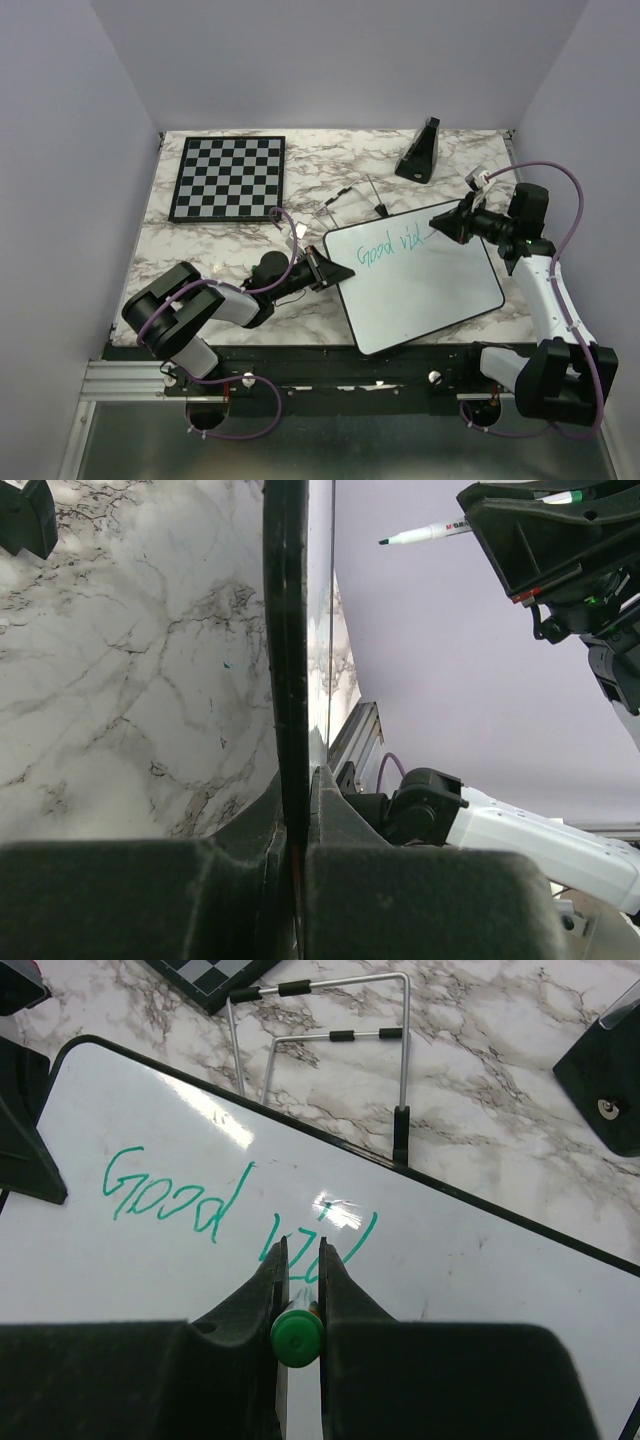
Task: Write a sentence on the whiteboard
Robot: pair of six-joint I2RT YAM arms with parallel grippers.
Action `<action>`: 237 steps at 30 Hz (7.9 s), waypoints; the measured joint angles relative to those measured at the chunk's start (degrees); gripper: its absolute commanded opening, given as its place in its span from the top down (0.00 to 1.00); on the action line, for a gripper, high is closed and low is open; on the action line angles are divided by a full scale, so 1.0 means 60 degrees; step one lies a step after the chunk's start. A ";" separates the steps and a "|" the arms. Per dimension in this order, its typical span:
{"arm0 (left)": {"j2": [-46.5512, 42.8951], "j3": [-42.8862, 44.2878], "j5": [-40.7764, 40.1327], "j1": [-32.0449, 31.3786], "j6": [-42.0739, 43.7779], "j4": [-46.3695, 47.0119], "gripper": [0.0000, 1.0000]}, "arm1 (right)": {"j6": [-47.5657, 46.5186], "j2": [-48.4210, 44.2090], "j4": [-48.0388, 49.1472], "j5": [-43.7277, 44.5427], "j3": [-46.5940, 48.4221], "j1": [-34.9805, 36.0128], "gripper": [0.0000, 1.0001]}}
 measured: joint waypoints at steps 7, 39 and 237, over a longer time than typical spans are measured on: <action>0.0000 0.0000 0.0000 0.0000 0.0000 0.0000 1.00 | 0.0011 0.0000 0.0025 -0.0080 -0.0029 -0.0025 0.99; 0.0000 -0.0066 -0.0007 -0.0058 -0.0004 0.0080 1.00 | 0.0018 0.0025 0.0069 -0.0280 -0.0051 -0.0142 1.00; -0.0146 -0.0011 -0.0025 -0.0186 0.0076 -0.0142 1.00 | -0.0091 -0.0823 -0.1519 -0.1738 0.0200 -0.0273 0.99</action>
